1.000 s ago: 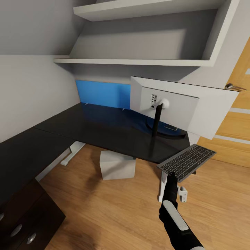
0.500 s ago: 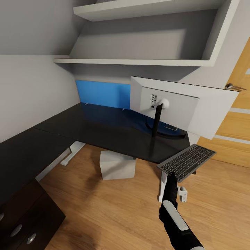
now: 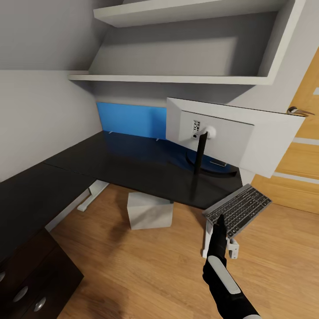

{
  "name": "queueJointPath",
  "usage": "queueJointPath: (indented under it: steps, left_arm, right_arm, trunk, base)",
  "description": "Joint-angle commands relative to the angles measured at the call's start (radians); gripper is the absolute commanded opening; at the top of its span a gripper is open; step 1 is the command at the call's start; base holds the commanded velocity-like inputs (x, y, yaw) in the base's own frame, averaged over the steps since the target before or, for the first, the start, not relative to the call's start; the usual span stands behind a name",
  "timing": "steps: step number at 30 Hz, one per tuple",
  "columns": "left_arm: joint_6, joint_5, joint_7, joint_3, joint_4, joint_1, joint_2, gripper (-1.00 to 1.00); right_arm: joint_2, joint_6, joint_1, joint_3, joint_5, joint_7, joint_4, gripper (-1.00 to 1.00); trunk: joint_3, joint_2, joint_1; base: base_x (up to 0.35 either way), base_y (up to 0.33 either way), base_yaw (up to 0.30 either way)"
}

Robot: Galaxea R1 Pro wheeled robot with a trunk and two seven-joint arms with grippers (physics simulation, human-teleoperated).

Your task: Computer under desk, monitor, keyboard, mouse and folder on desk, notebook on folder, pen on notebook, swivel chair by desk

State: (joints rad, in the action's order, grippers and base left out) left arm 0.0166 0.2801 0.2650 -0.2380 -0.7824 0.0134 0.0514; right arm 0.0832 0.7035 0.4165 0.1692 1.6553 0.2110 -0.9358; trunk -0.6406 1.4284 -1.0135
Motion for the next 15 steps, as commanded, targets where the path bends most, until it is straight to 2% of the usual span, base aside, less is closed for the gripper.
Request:
queueJointPath:
  steps: [1,15]
  left_arm:
    - [0.002,0.008,0.008,-0.004,-0.001,0.000,-0.001,1.00]
    - [0.002,0.008,0.007,-0.004,-0.001,0.000,-0.001,1.00]
  right_arm:
    - [0.000,0.005,0.001,0.002,0.011,0.007,0.000,1.00]
    - [0.000,0.005,0.001,0.003,0.011,0.007,0.000,1.00]
  trunk:
    - [-0.001,0.000,0.000]
    - [-0.001,0.000,0.000]
  base:
    - [0.000,0.000,0.000]
    - [0.000,0.000,0.000]
